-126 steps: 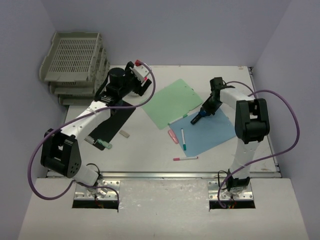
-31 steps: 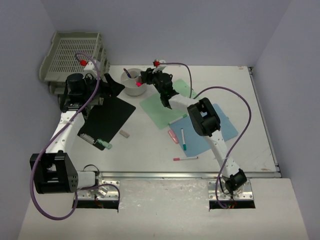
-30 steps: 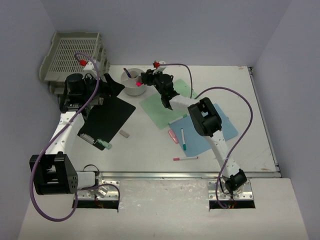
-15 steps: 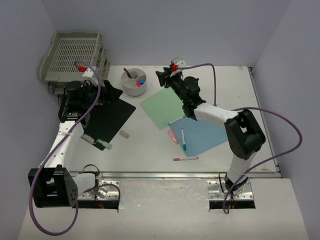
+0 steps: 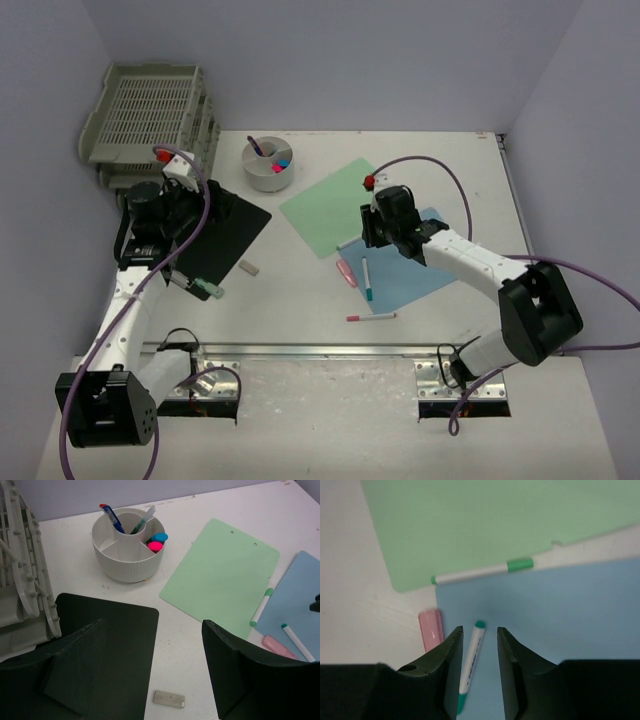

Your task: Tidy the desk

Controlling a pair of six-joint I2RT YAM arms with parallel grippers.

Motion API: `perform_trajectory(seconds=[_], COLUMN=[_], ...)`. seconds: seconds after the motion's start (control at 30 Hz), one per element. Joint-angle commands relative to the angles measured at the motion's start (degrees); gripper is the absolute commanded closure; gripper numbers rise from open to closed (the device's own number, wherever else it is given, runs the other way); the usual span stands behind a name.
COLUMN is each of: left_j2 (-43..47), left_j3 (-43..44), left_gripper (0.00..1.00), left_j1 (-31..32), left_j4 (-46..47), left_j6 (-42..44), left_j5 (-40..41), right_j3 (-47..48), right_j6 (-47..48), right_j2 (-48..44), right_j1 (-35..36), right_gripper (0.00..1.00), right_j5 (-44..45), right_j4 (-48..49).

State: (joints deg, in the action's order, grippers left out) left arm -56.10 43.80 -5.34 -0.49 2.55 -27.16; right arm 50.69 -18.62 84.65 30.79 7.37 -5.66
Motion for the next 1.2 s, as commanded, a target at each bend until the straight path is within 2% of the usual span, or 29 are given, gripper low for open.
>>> perform_trajectory(seconds=[0.0, 0.17, 0.27, 0.4, 0.57, 0.73, 0.77, 0.87, 1.0, 1.17], left_j2=[0.9, 1.3, 2.0, 1.9, 1.1, 0.7, 0.8, 1.1, 1.5, 2.0], left_j3=[-0.7, -1.4, -2.2, -2.7, -2.4, -2.1, -2.1, -2.1, -2.1, -2.2], left_gripper=[0.26, 0.26, 0.26, 0.26, 0.26, 0.26, 0.26, 0.25, 0.25, 0.25], left_j1=[-0.6, -0.6, -0.6, -0.6, -0.6, -0.6, -0.6, -0.6, -0.6, -0.7], left_j4=[1.8, 1.5, 1.3, 1.0, 1.1, 1.2, 1.1, 0.8, 0.7, 0.7], left_j6=[1.8, 2.4, 3.7, 4.4, 4.1, 3.8, 3.8, 4.3, 5.0, 5.3], left_j5=[0.7, 1.0, 1.3, 1.1, 0.5, 0.6, 0.6, 0.6, 0.7, 0.4], right_j3=[-2.8, -6.4, -9.2, -13.8, -14.8, -11.5, -11.0, -9.3, -7.4, -3.0], right_j6=[-6.4, -7.7, -5.1, 2.3, 12.1, 25.7, 27.3, 34.3, 41.7, 43.9], right_j2=[-2.7, -3.8, -6.6, -11.4, -14.4, -12.3, -11.4, -9.8, -6.5, -0.9], right_j1=[-0.1, 0.0, 0.3, 2.1, 5.3, 10.9, 12.5, 16.4, 19.6, 19.8], right_gripper=[0.66, 0.67, 0.68, 0.69, 0.69, 0.77, 0.77, 0.66, 0.63, 0.61], right_j5=[1.9, 0.9, -3.8, -9.6, -20.8, -27.0, -27.8, -28.5, -28.0, -26.5], right_j4=[-12.9, -15.0, -14.6, -11.5, -10.3, -13.8, -14.4, -17.1, -20.9, -23.6])
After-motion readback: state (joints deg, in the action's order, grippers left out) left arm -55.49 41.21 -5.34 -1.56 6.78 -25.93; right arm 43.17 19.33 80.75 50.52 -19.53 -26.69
